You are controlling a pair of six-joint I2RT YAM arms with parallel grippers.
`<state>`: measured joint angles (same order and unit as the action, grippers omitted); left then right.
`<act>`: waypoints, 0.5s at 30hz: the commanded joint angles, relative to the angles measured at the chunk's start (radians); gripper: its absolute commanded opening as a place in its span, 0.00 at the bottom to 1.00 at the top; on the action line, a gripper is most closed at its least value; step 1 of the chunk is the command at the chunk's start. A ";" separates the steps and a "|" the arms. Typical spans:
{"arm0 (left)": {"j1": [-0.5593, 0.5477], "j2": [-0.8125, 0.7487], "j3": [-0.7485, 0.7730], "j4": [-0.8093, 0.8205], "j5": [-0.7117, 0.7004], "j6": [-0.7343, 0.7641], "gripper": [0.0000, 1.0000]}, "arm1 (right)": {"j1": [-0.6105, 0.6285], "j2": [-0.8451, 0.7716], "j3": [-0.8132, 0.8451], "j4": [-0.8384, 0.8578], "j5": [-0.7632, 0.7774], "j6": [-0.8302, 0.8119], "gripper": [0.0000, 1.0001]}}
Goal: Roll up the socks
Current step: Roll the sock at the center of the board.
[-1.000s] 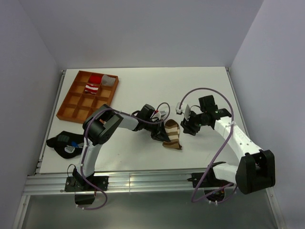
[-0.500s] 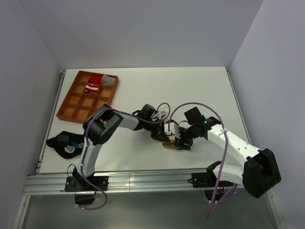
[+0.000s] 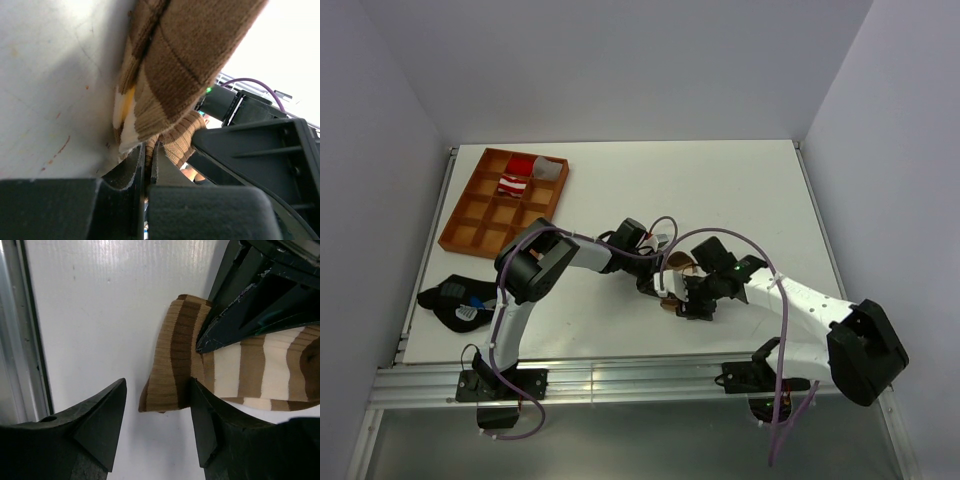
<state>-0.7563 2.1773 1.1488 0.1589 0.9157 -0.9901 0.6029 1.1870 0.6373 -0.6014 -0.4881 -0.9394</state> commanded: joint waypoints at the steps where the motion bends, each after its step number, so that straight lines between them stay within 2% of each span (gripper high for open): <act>1: -0.014 0.087 -0.066 -0.199 -0.172 0.087 0.00 | 0.012 0.026 -0.024 0.095 0.049 0.024 0.60; 4: -0.014 0.085 -0.069 -0.194 -0.169 0.090 0.00 | 0.018 0.063 -0.030 0.132 0.074 0.040 0.54; 6: -0.014 0.081 -0.070 -0.187 -0.163 0.091 0.00 | 0.017 0.088 -0.024 0.137 0.085 0.053 0.39; 8: -0.014 0.070 -0.080 -0.171 -0.149 0.088 0.00 | 0.017 0.118 -0.019 0.160 0.100 0.065 0.32; 11: -0.014 0.052 -0.081 -0.167 -0.152 0.099 0.01 | 0.017 0.158 -0.018 0.178 0.111 0.079 0.27; 13: -0.014 0.032 -0.080 -0.174 -0.188 0.122 0.04 | 0.014 0.189 -0.002 0.163 0.094 0.096 0.20; 14: -0.014 -0.003 -0.102 -0.167 -0.214 0.122 0.09 | 0.012 0.200 0.005 0.151 0.085 0.097 0.18; 15: -0.012 -0.026 -0.116 -0.119 -0.231 0.119 0.12 | 0.011 0.210 0.013 0.137 0.074 0.100 0.17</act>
<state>-0.7551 2.1498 1.1179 0.1680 0.8932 -0.9779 0.6128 1.3220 0.6514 -0.4961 -0.4343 -0.8555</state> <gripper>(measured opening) 0.112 0.315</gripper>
